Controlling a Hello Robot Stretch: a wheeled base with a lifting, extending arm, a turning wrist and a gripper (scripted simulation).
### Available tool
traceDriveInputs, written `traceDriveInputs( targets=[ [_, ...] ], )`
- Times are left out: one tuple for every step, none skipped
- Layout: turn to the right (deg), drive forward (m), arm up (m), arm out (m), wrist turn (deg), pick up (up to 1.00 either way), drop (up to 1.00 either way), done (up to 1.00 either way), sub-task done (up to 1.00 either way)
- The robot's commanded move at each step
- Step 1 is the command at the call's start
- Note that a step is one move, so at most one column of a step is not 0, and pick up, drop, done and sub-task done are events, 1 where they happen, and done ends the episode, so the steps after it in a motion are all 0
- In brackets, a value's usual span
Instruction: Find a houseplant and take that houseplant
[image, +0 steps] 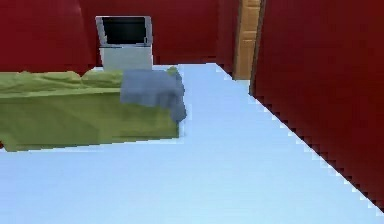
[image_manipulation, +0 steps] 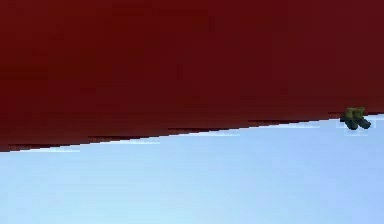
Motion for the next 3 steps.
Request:
traceDriveInputs(
  targets=[
    [0.0, 0.10, 0.00, 0.00, 0.0, 0.00, 0.00, 0.00, 0.00],
    [45.0, 0.00, 0.00, 0.00, 0.0, 0.00, 0.00, 0.00, 0.00],
    [45.0, 0.00, 0.00, 0.00, 0.0, 0.00, 0.00, 0.00, 0.00]
  ],
)
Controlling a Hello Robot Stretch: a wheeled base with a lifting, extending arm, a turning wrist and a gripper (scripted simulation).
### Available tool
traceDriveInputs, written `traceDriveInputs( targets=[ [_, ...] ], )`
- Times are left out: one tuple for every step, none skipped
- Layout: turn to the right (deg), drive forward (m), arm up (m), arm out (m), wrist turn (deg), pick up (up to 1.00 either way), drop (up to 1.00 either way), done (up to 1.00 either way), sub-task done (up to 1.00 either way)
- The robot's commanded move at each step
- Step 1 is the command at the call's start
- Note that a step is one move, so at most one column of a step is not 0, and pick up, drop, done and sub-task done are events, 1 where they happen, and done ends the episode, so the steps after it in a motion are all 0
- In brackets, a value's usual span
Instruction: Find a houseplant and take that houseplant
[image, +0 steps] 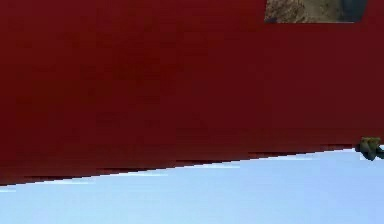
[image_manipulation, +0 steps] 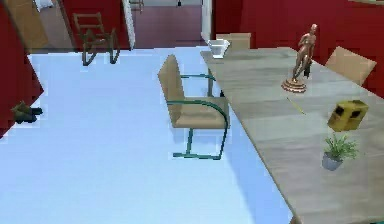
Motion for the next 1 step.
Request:
traceDriveInputs(
  targets=[
    [39.0, 0.00, 0.00, 0.00, 0.0, 0.00, 0.00, 0.00, 0.00]
  ],
)
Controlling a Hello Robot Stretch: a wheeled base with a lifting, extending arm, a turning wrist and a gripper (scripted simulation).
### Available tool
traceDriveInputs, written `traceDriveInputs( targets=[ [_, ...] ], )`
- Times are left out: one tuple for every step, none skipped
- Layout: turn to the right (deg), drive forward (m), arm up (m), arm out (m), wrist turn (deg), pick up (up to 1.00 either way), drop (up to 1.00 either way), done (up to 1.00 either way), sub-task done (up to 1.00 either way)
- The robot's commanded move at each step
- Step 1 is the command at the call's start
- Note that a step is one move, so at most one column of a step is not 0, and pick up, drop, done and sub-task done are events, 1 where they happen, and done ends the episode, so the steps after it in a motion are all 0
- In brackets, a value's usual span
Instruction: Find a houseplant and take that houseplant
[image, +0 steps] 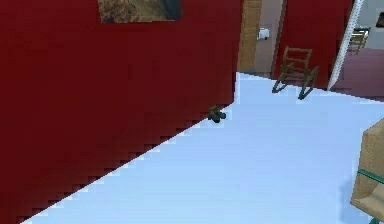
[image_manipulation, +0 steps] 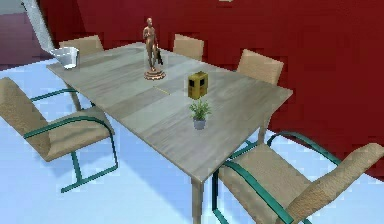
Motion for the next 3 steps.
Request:
traceDriveInputs(
  targets=[
    [0.0, 0.00, 0.50, 0.00, 0.0, 0.00, 0.00, 0.00, 0.00],
    [0.0, 0.00, 0.36, 0.00, 0.0, 0.00, 0.00, 0.00, 0.00],
    [0.0, 0.00, 0.00, 0.50, 0.0, 0.00, 0.00, 0.00, 0.00]
  ],
)
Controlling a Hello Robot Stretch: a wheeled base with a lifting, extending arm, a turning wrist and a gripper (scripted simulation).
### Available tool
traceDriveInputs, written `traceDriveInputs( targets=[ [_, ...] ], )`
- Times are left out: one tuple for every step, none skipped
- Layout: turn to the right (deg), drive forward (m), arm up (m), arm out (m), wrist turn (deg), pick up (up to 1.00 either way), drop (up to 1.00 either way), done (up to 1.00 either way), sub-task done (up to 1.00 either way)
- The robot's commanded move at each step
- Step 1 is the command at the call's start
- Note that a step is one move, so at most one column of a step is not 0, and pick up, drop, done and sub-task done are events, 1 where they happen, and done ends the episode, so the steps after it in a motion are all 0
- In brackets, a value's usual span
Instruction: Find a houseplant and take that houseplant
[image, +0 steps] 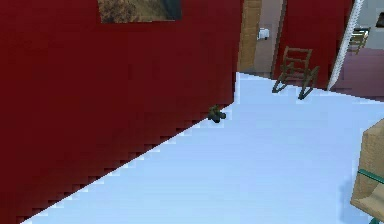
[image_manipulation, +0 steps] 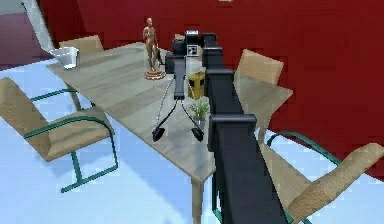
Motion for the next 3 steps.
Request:
traceDriveInputs(
  targets=[
    [0.0, 0.00, 0.00, 0.00, 45.0, 0.00, 0.00, 0.00, 0.00],
    [0.0, 0.00, 0.00, 0.00, 45.0, 0.00, 0.00, 0.00, 0.00],
    [0.0, 0.00, 0.00, 0.00, 45.0, 0.00, 0.00, 0.00, 0.00]
  ],
)
